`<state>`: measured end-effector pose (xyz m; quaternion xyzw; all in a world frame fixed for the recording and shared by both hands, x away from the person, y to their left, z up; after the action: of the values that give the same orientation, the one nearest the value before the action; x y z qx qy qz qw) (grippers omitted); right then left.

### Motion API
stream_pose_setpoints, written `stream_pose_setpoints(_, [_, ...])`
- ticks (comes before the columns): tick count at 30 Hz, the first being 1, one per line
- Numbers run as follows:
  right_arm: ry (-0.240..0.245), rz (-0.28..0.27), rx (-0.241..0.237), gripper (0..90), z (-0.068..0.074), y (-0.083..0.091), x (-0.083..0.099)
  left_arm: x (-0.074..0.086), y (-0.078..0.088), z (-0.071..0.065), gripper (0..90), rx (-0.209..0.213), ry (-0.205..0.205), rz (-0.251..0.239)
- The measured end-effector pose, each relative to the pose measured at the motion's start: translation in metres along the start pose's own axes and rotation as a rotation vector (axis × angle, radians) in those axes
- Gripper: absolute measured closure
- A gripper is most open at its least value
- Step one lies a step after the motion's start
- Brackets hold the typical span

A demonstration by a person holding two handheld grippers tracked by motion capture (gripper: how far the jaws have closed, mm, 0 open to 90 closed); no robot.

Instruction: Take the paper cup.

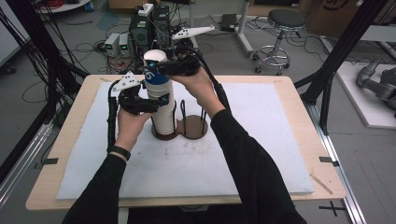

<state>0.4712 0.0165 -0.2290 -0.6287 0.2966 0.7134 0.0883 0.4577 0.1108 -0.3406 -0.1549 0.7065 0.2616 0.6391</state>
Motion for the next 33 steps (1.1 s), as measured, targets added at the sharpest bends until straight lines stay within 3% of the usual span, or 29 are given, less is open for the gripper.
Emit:
stream_pose_setpoints(13, [0.013, -0.046, 0.001, 30.7, 0.005, 0.01, -0.017, 0.0, 0.0, 0.0, 11.9, -0.002, -0.001, 0.003])
stream_pose_setpoints(33, [0.014, -0.163, -0.006, 30.8, 0.009, 0.032, -0.046, 0.0, 0.0, 0.0, 11.9, -0.002, -0.001, 0.003])
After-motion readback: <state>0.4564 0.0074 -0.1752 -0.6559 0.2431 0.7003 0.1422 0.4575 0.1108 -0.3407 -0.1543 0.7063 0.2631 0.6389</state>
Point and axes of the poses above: each handheld gripper's, and its own axes: y roughly backward along the jaws, x roughly out of its underside, z roughly to its left, the point moved 7 cm from there along -y, roughly forward along the jaws, and after that the axes turned 7 degrees about x, right-handed, at the moved point
